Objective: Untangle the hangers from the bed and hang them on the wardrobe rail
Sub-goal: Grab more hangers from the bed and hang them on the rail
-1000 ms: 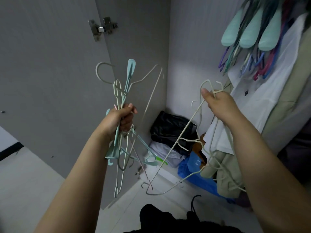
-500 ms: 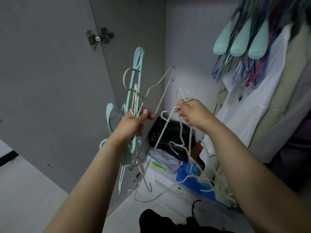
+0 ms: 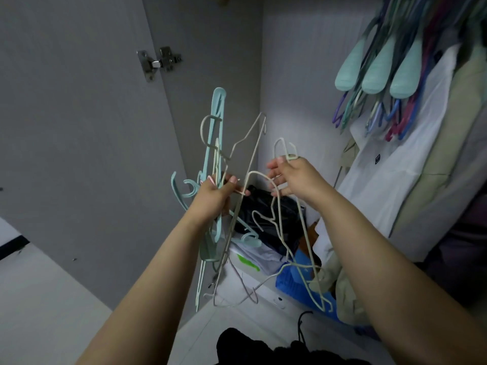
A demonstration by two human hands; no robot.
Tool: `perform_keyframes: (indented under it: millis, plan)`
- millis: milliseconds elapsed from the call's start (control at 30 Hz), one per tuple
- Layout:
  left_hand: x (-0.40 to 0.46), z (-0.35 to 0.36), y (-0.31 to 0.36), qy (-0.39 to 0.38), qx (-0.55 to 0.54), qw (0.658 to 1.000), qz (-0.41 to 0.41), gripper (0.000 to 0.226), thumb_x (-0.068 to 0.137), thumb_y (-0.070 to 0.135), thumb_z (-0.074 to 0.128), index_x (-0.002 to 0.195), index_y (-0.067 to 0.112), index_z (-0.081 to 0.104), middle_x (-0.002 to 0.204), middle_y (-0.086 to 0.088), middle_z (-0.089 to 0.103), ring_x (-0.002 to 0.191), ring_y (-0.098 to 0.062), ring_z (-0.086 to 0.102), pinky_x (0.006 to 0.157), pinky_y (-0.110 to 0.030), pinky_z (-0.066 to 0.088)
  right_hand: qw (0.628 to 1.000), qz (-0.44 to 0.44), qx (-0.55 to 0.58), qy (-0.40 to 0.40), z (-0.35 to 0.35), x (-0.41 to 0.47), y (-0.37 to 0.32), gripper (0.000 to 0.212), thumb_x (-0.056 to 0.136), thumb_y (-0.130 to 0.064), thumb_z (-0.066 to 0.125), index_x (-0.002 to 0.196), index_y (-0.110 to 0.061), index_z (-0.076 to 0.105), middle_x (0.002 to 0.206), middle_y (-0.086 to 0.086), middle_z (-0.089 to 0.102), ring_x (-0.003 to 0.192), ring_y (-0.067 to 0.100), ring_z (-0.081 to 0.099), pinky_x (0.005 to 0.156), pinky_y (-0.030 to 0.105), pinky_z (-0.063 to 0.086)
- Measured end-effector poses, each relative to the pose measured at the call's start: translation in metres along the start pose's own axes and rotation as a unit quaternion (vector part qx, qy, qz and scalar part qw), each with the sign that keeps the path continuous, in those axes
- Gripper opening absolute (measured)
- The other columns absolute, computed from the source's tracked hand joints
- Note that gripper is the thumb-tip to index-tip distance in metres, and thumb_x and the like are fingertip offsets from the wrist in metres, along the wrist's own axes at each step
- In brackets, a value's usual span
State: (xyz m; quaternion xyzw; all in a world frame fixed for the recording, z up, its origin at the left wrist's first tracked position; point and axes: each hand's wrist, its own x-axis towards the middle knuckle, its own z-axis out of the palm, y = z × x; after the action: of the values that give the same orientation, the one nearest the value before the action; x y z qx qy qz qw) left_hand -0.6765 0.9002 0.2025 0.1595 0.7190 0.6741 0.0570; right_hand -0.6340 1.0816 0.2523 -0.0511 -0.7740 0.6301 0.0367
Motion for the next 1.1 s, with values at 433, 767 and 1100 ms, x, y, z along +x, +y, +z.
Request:
perform_keyframes:
  millis: [433,767,1100]
  plan:
    - [0.017,-0.031,-0.009,0.131,0.005,0.991,-0.018,0.016,0.099,0.016,0.049,0.084,0.009,0.049,0.08,-0.004,0.075,0.028,-0.014,0.031,0.036,-0.017,0.029,0.974,0.167,0.147,0.031,-0.089,0.007,0.018,0.084,0.075,-0.086,0.023,0.074,-0.012,0.063,0.083,0.008,0.073,0.087,0.024,0.07,0.083,0.039,0.047]
    - [0.02,-0.029,-0.009,0.188,0.091,0.978,-0.022,0.019,0.092,0.018,0.054,0.077,0.019,0.065,0.05,0.003,0.049,0.049,-0.017,0.045,0.047,-0.026,0.031,0.982,0.185,-0.032,0.018,-0.065,0.008,0.033,0.041,0.101,-0.029,0.04,0.07,-0.009,0.059,0.047,-0.001,0.046,0.056,0.018,0.052,0.07,0.031,0.044]
    - [0.024,-0.017,-0.006,0.219,0.053,0.974,-0.001,0.016,0.089,0.018,0.05,0.084,0.015,0.065,0.063,0.001,0.057,0.064,-0.026,0.051,0.071,-0.036,0.039,0.984,0.13,0.062,0.105,-0.064,0.004,0.035,0.039,0.101,-0.027,0.038,0.066,-0.012,0.046,0.04,-0.007,0.04,0.049,0.017,0.041,0.056,0.026,0.039]
